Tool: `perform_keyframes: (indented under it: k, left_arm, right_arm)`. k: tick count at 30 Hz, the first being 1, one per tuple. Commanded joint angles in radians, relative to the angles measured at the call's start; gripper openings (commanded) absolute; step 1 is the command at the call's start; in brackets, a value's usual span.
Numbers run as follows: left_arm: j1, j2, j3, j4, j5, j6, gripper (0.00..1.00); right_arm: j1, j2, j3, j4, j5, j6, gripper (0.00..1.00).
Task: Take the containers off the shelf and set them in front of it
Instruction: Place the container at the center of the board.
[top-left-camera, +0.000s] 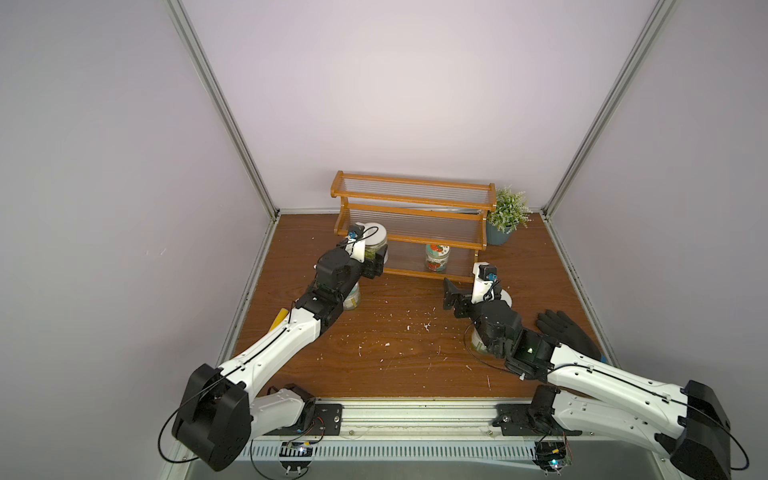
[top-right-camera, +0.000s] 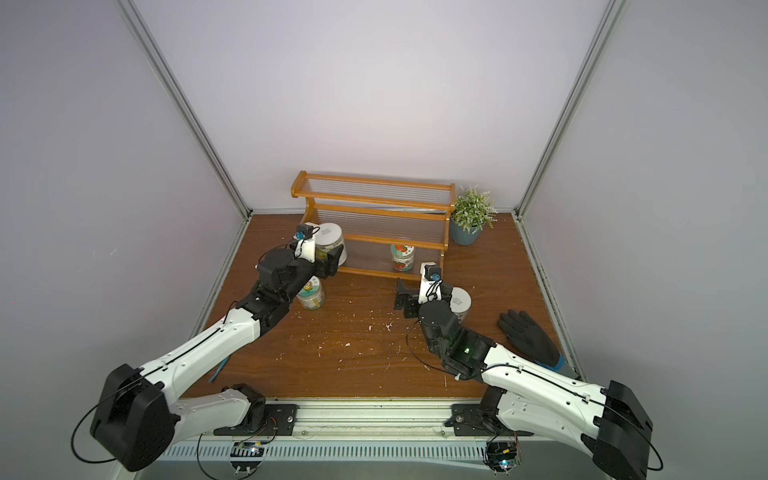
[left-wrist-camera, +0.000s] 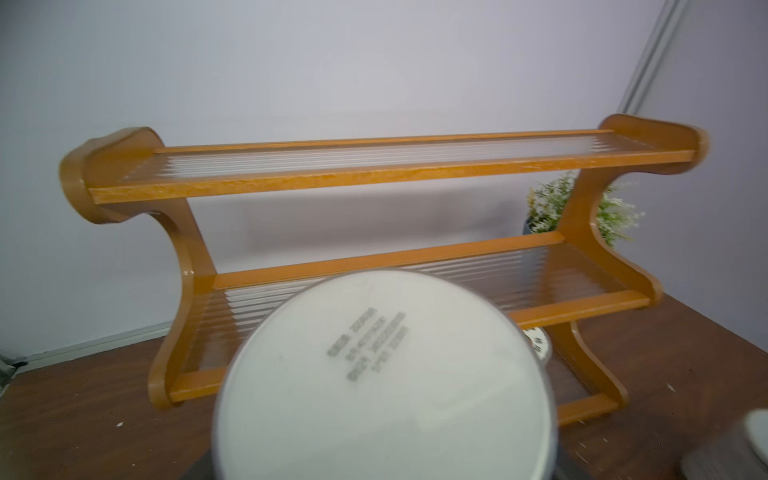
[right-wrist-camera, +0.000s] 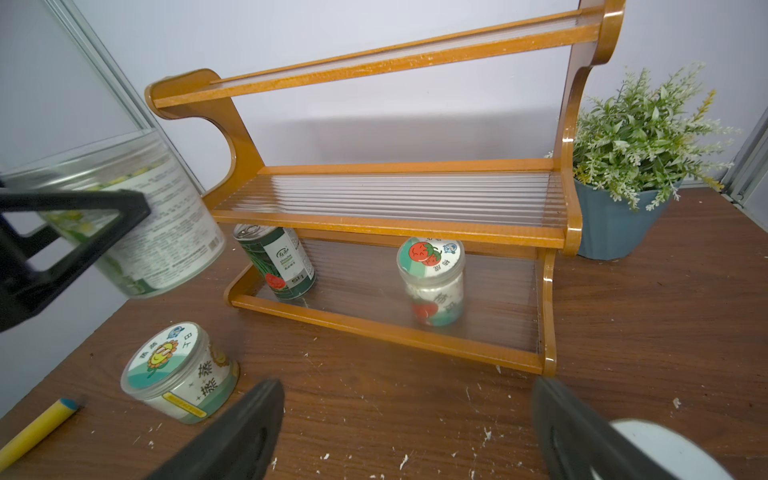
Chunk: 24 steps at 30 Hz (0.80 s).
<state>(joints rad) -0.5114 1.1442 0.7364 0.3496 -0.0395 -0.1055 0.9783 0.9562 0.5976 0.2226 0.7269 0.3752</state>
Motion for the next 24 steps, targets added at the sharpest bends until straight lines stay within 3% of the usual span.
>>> perform_keyframes:
  k: [1,9,16,24]
  left_arm:
    - [-0.059,-0.093,-0.064,-0.048,-0.045,-0.028,0.51]
    - [-0.207,-0.319,-0.242,-0.12,-0.201,-0.113,0.5]
    - [-0.365,-0.4,-0.345,-0.185,-0.412,-0.196,0.49]
    - [-0.384,-0.491,-0.488,-0.249,-0.61,-0.353,0.48]
  right_arm:
    - [-0.006,-0.017,-0.005,0.008,-0.001,0.011,0.99]
    - [-0.006,-0.031,-0.013,0.014,-0.006,-0.002,0.99]
    - [-0.007,-0.052,-0.024,0.018,-0.009,-0.017,0.99]
    - [-0.008,-0.092,-0.038,0.004,-0.021,-0.019,0.99]
